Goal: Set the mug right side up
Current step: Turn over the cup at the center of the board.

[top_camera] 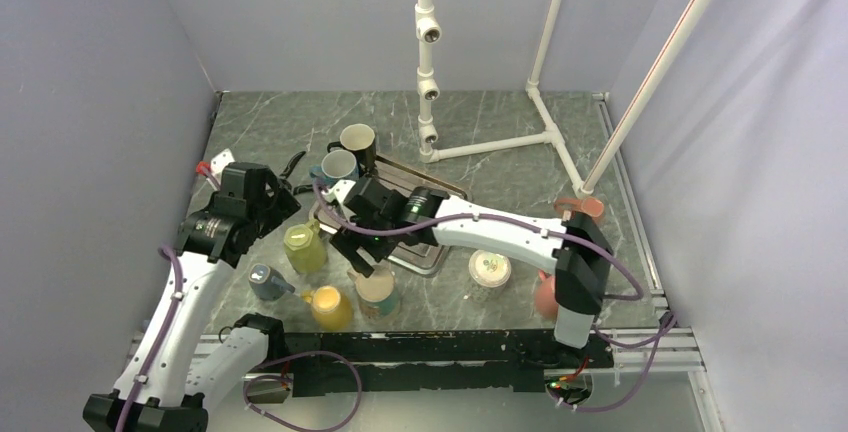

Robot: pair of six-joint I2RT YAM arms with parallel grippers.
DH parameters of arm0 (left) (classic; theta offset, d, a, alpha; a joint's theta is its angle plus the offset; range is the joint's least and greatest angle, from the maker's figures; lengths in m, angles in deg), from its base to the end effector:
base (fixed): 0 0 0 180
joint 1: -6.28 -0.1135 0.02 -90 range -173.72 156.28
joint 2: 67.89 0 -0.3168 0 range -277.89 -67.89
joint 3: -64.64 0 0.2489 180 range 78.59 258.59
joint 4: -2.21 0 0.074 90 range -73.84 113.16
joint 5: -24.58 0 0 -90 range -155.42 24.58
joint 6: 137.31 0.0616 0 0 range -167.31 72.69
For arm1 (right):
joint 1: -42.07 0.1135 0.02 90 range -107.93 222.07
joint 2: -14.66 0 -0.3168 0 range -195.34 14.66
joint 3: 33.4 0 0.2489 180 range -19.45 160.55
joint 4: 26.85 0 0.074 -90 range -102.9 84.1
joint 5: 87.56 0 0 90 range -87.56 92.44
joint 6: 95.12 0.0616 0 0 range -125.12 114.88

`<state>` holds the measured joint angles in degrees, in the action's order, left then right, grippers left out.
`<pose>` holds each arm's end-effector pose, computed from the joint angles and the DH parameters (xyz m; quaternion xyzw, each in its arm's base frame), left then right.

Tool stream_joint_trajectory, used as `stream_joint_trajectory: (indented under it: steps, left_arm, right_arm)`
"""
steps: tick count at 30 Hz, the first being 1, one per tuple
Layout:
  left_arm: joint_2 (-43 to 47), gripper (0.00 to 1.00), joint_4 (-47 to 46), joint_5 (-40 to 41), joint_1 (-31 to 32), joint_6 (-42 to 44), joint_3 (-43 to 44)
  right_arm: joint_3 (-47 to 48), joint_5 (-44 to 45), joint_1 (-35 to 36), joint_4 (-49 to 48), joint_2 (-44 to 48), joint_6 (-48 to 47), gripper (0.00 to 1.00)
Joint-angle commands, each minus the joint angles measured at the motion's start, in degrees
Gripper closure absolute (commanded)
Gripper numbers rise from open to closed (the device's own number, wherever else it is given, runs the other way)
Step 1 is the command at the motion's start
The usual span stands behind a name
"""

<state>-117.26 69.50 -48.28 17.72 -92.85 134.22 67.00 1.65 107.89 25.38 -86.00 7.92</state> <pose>0.1386 -0.0095 0.3426 -0.3220 0.8638 -0.0507 0.3841 0.1672 0.3744 0.3161 -0.4229 0.8472 0.2092 0.2442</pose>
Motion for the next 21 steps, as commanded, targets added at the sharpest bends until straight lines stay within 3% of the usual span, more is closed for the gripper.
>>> stream_joint_trajectory:
  steps: [1,9,14,21]
  left_arm:
    - [0.2,0.12,2.84,9.57,-0.19,-4.56,3.11]
    - [4.22,0.11,10.22,21.49,-0.19,-15.45,2.9]
    - [8.36,0.15,14.67,27.75,-0.19,-21.03,2.2]
    - [11.25,0.22,14.88,29.81,-0.19,-20.51,2.0]
  right_arm:
    - [7.32,-3.56,1.05,6.85,-4.5,-7.48,0.16]
    - [17.73,-5.43,2.86,14.67,-15.31,-12.56,0.22]
    - [18.91,-6.71,3.15,16.64,-18.0,-15.77,0.24]
    - [15.81,-5.88,2.76,18.79,-18.29,-19.0,0.33]
